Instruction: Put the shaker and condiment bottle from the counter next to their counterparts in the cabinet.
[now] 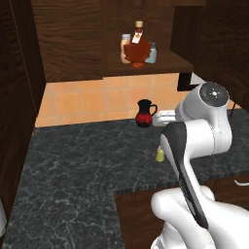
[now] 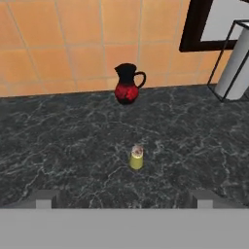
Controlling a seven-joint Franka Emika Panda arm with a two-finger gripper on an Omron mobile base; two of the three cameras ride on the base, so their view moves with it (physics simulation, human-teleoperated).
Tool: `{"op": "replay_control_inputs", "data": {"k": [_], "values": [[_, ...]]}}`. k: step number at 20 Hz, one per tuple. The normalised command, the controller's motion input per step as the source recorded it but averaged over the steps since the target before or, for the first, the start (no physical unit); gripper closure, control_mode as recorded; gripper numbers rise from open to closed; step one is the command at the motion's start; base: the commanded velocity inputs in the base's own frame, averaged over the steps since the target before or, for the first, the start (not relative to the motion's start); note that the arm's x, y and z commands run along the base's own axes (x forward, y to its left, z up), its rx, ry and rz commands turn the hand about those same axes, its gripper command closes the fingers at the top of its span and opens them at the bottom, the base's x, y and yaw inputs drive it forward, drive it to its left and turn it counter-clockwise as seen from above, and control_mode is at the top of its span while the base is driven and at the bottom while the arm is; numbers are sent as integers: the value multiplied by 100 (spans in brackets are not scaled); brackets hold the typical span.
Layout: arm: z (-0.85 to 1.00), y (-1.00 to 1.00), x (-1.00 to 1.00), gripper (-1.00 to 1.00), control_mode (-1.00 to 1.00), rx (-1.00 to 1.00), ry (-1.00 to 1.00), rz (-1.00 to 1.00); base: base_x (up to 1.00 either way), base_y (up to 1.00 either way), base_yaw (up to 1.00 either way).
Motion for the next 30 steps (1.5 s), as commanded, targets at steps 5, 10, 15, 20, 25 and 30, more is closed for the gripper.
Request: {"op": "replay_control_inputs", "data": {"k": [5,10,15,20,25,30], "values": [[-37,-16,0,-100,-100,18,5,0,0,0,0],[-48,-1,0,-100,-100,-1,3,0,0,0,0],[-6,0,8,-100,-100,-9,17,0,0,0,0],[9,0,7,-100,-100,0,30,0,0,0,0],[1,0,1,-100,-100,1,30,0,0,0,0],[-16,-10,2,-100,-100,0,3,0,0,0,0]]}}
